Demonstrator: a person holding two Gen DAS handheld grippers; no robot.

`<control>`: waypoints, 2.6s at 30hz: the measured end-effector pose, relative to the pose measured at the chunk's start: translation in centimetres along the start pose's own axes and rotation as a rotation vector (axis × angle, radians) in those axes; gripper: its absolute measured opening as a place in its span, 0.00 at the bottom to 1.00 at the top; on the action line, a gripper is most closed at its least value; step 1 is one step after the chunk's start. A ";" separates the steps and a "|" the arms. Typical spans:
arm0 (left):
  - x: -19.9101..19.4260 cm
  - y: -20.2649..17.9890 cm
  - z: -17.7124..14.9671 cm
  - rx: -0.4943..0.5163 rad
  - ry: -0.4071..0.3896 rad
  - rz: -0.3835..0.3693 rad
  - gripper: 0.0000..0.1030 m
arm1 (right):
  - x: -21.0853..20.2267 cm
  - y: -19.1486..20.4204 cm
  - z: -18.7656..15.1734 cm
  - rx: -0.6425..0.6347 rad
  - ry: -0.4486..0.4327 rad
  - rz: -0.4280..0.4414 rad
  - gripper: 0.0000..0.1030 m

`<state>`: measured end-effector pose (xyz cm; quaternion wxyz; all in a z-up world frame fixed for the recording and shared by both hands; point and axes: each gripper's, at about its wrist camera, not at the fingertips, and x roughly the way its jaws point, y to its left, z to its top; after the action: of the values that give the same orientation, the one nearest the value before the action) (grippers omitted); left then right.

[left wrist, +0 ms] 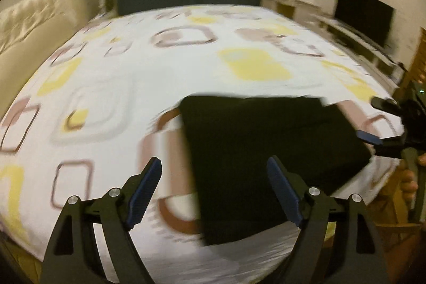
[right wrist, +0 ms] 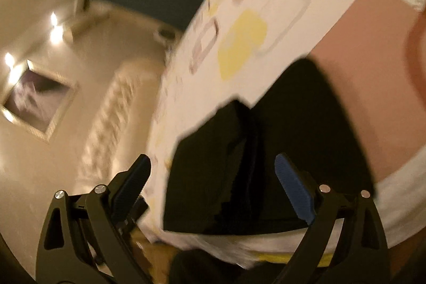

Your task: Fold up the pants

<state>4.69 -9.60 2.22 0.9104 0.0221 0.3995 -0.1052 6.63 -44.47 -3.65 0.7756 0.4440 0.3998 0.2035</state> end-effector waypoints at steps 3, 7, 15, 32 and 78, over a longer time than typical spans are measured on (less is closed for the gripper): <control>0.9 2.9 -1.2 -0.068 0.035 0.018 0.78 | 3.0 0.2 -0.2 -0.047 0.074 -0.083 0.87; 1.8 5.1 -2.2 -0.133 0.068 0.005 0.78 | 5.9 -0.1 -0.6 -0.049 0.155 -0.135 0.54; 2.5 5.9 -2.6 -0.180 0.086 -0.029 0.78 | 8.2 2.3 -2.1 -0.128 0.241 -0.165 0.15; 3.3 3.9 -2.8 -0.178 0.110 -0.089 0.78 | 0.4 0.2 1.5 -0.162 0.112 -0.230 0.14; 4.7 4.8 -4.0 -0.282 0.190 -0.313 0.81 | -9.0 -8.1 0.6 0.125 -0.135 -0.074 0.80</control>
<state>5.91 -5.22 -4.18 0.8353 -0.1579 0.4929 -0.1857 1.43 -55.09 -6.45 0.7787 0.4891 0.3746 0.1187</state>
